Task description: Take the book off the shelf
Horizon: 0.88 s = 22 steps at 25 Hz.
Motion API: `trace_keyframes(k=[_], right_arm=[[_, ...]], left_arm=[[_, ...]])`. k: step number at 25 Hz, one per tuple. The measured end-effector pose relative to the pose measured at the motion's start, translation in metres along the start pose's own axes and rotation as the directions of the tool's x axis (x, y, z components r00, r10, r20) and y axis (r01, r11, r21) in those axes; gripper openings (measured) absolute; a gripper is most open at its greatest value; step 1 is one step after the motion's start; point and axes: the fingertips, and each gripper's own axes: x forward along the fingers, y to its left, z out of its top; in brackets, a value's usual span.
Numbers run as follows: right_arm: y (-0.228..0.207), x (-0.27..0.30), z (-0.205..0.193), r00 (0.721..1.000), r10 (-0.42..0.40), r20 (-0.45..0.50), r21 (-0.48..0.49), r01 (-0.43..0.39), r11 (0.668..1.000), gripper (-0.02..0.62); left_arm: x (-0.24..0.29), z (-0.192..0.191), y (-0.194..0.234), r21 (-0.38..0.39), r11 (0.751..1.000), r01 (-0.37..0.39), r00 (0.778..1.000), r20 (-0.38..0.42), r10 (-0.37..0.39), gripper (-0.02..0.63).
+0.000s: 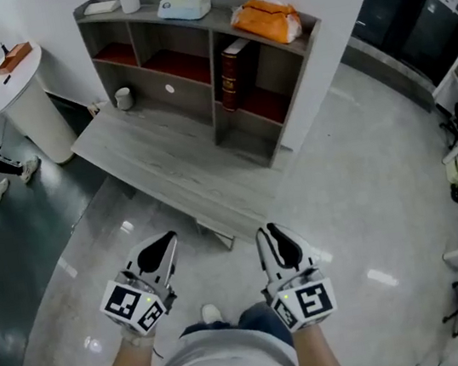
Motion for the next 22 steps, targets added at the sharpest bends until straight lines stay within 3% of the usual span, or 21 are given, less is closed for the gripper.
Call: trace_keyframes(k=[9,22], right_arm=[[-0.036,0.049,-0.009,1.0,0.006,-0.011,0.041,-0.006,0.999,0.074],[-0.127,0.142,0.002,0.981,0.189,-0.048,0.058,-0.186,0.981,0.074]], left_arm=[[0.047,-0.005,0.032,-0.021,1.0,-0.019,1.0,-0.023,0.019,0.015],[0.172,0.017,0.059,-0.013,0.985,-0.17,0.985,-0.016,0.169,0.017]])
